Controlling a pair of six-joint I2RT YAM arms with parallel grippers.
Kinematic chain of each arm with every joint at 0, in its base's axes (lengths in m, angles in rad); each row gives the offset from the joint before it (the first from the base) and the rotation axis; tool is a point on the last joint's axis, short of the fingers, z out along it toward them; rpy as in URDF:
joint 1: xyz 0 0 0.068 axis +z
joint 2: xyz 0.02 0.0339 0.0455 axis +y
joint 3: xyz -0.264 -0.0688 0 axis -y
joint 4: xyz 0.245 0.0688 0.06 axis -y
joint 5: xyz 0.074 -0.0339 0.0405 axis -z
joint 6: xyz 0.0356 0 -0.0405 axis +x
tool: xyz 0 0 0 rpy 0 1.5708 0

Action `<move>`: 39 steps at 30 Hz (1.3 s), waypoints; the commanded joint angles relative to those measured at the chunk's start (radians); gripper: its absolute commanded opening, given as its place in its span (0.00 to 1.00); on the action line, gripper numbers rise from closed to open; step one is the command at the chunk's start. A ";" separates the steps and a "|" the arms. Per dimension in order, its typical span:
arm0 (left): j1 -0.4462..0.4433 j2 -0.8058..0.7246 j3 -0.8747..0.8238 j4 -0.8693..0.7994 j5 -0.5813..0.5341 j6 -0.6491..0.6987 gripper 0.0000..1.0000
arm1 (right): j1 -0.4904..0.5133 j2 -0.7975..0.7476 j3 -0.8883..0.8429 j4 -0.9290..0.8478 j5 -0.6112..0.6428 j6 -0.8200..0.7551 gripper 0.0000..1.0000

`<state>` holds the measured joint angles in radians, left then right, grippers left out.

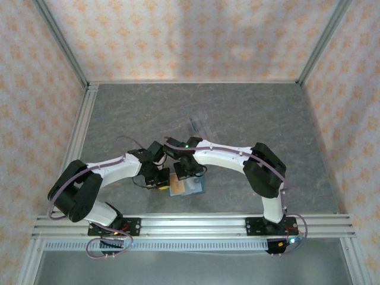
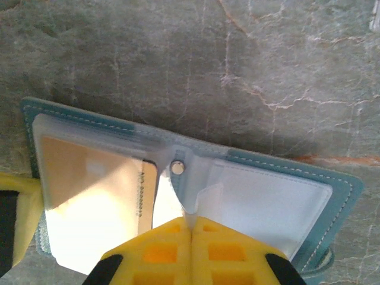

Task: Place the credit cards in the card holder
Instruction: Flip over the card slot in the card holder.

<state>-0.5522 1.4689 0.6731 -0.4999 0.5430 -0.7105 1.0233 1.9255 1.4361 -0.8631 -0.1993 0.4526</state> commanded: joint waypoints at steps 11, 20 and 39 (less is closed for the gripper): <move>-0.052 0.069 -0.052 0.073 -0.025 -0.036 0.00 | -0.025 0.047 -0.007 0.148 -0.209 0.150 0.11; -0.052 0.033 -0.047 0.050 -0.034 -0.042 0.00 | -0.057 0.058 -0.061 0.272 -0.305 0.233 0.19; 0.035 -0.229 -0.039 -0.172 -0.065 0.005 0.01 | -0.089 0.009 -0.121 0.440 -0.371 0.318 0.38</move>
<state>-0.5430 1.2922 0.6437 -0.5880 0.4877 -0.7319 0.9401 1.9636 1.3266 -0.4652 -0.5697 0.7528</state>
